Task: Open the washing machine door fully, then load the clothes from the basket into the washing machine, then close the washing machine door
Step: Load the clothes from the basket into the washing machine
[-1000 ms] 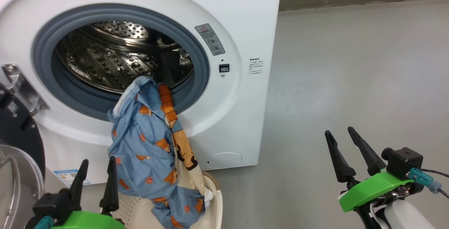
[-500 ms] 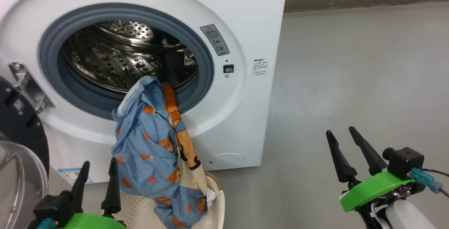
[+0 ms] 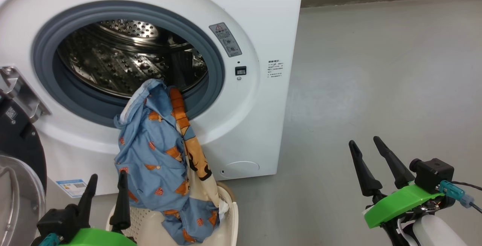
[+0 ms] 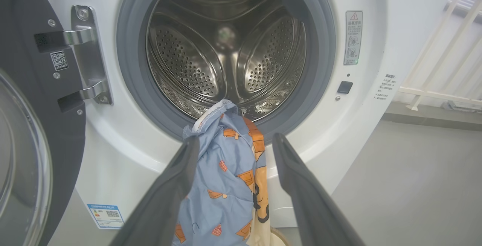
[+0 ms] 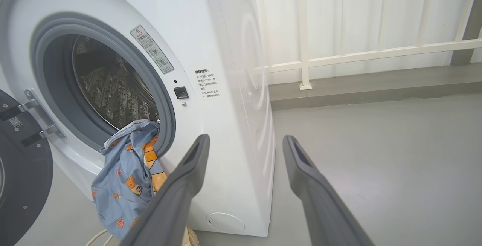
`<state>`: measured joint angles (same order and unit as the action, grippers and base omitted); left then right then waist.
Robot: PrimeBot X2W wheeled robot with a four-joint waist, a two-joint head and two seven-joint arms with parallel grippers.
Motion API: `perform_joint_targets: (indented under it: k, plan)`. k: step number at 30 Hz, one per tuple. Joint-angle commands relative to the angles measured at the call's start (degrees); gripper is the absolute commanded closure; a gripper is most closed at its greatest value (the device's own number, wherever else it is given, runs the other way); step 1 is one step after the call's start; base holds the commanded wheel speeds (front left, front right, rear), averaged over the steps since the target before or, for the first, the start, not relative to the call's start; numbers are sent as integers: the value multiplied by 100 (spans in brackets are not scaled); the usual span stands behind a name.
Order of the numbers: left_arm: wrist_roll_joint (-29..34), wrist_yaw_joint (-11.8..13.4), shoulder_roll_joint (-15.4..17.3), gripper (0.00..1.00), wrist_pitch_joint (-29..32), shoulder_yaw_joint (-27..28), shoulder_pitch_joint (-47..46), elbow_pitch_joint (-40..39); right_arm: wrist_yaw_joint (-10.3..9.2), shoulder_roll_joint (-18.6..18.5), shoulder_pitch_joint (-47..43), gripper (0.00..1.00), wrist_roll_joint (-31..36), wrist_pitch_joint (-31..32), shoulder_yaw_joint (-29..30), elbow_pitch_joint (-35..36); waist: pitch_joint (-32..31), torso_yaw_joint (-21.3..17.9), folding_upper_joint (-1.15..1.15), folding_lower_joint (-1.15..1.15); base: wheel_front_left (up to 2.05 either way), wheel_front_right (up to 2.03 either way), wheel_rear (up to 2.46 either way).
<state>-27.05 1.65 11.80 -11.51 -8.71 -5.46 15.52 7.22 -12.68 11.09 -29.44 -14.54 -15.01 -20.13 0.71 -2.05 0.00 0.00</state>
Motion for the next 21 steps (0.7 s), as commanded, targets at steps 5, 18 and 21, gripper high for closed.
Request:
perform_joint_targets:
  k: [5, 18, 21]
  plan:
    - [-95, 51, 135, 0, 102, 156, -61, -56, 26, -47, 102, 0, -18, -46, -162, 113, 60, -56, 0, 0, 0, 0, 0]
    - [-327, -367, 133, 0, 337, -17, -727, 1180, 26, -42, 296, 0, 56, -46, -156, 181, 683, -302, 0, 0, 0, 0, 0]
    - [-367, -529, 134, 0, 323, -72, -1088, 1708, 26, -20, 368, 0, 110, -46, -124, 214, 948, -376, 0, 0, 0, 0, 0]
